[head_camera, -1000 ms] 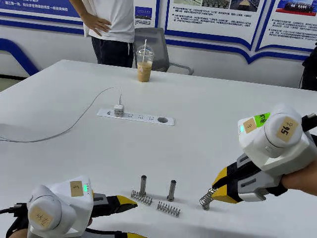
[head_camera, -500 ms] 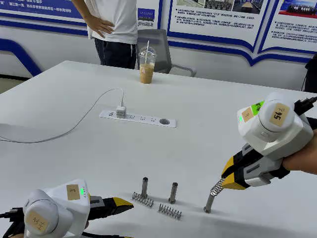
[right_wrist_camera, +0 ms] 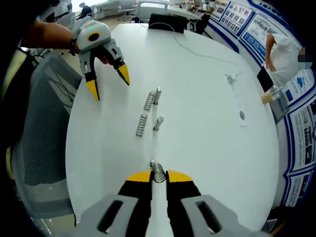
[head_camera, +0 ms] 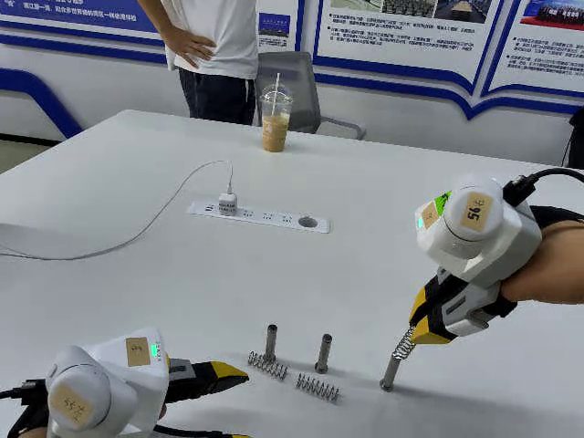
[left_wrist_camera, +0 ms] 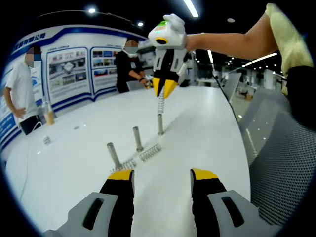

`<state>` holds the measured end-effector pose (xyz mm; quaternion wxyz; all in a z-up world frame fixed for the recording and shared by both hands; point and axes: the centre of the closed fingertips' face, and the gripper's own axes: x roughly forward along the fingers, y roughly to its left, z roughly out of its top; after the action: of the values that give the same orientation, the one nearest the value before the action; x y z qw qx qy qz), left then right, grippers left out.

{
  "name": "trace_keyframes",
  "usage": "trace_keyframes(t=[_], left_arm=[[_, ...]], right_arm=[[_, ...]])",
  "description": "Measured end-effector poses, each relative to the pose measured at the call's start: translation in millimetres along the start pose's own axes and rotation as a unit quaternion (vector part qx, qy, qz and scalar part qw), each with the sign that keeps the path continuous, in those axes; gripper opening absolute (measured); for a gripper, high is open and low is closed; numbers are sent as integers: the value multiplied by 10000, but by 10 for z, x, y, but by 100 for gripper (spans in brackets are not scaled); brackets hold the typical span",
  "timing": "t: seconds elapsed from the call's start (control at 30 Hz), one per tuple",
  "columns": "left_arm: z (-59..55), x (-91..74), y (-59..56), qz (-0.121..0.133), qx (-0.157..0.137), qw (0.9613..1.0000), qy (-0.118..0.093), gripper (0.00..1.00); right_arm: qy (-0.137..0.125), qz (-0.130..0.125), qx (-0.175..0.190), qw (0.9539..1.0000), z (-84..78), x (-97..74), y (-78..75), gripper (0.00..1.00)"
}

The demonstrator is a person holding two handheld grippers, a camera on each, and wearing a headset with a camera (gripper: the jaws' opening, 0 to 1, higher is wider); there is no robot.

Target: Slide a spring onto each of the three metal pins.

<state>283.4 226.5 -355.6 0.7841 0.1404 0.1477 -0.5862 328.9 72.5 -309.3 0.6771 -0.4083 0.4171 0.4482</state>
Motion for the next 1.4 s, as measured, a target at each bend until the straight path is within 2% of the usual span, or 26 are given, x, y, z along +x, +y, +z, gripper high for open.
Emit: trace_keyframes(t=[0.5,0.87,1.2,1.4], left_arm=[[-4,9,0,-5,-3,10000,3,46],[-10,7,5,-8,-8,10000,0,46],[-2,19,2,-16,-8,10000,-4,46],[-10,15,9,-13,-13,10000,3,46]], right_arm=[[155,142,-11,9998,-2,90,-13,12],[380,324,41,9987,-39,262,8,12],[629,339,11,9974,-92,438,28,12],[662,398,104,9970,-116,523,48,12]])
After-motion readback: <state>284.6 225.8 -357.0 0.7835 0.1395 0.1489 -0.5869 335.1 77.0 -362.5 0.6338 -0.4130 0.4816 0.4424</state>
